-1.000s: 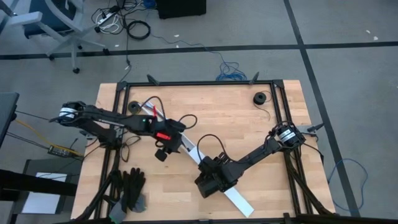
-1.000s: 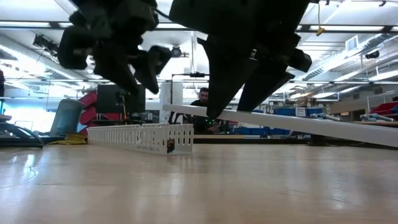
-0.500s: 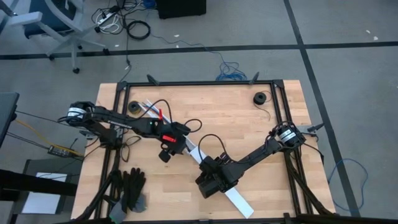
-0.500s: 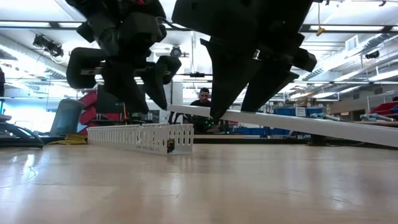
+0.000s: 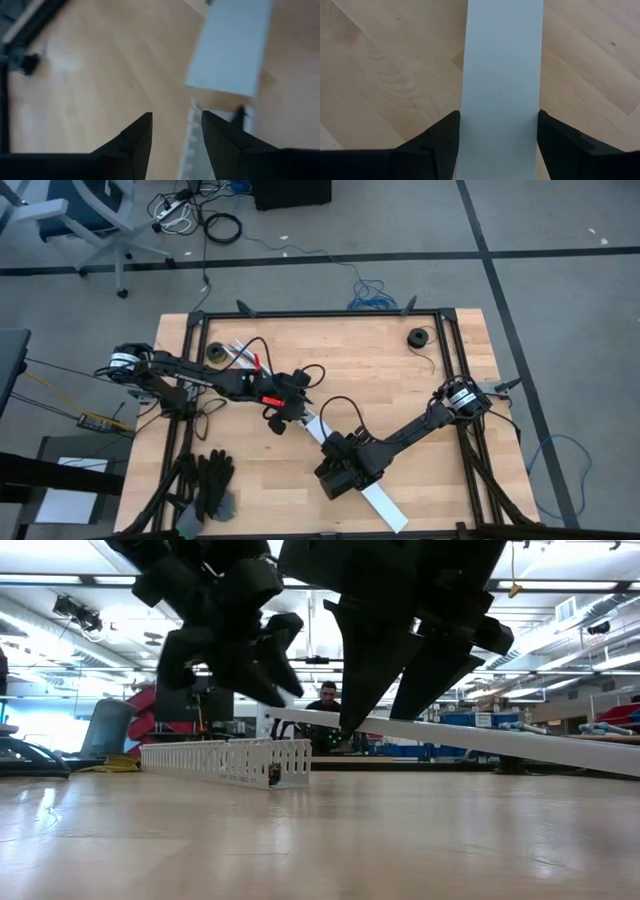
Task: Ziptie cables
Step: Close the white cable duct
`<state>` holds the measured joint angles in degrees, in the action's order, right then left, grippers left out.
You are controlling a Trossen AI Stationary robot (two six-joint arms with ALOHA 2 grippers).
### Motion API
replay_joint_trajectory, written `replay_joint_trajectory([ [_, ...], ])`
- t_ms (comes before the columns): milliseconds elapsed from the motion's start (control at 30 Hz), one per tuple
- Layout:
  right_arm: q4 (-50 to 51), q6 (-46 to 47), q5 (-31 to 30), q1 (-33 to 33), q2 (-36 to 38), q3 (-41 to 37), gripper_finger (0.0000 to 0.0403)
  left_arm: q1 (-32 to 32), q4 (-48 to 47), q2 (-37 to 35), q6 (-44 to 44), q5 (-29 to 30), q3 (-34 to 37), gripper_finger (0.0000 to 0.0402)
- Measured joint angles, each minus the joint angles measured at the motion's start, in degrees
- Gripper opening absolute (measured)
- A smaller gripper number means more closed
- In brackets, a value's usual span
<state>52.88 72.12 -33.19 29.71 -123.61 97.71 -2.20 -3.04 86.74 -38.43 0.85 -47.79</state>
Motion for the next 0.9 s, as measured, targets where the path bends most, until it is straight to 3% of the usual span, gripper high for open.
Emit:
replay_joint_trajectory([
  [133, 0.0, 0.0, 0.1, 0.3, 0.0, 0.0, 0.0223, -0.1, 2.5, 0.0, 6.7, 0.8, -0.2, 0.0147],
  [267, 0.0, 0.0, 0.3, 0.6, 0.0, 0.0, 0.0223, -0.1, -0.7, 0.0, 10.4, -2.2, -0.9, 0.0147],
  [533, 0.5, -0.2, 0.3, 1.1, 0.0, 0.0, 0.0223, 0.1, -13.8, 1.5, 9.3, -6.3, -5.9, 0.0147],
  [733, 1.4, 0.3, 0.4, 1.3, 0.0, 0.0, 0.0223, 1.3, -28.6, 6.7, 4.1, -6.7, -15.6, 0.0147],
  [900, 1.6, 1.3, 0.4, 1.4, 0.0, 0.0, 0.0222, 1.7, -31.9, 9.0, 3.6, -8.9, -19.0, 0.0147],
])
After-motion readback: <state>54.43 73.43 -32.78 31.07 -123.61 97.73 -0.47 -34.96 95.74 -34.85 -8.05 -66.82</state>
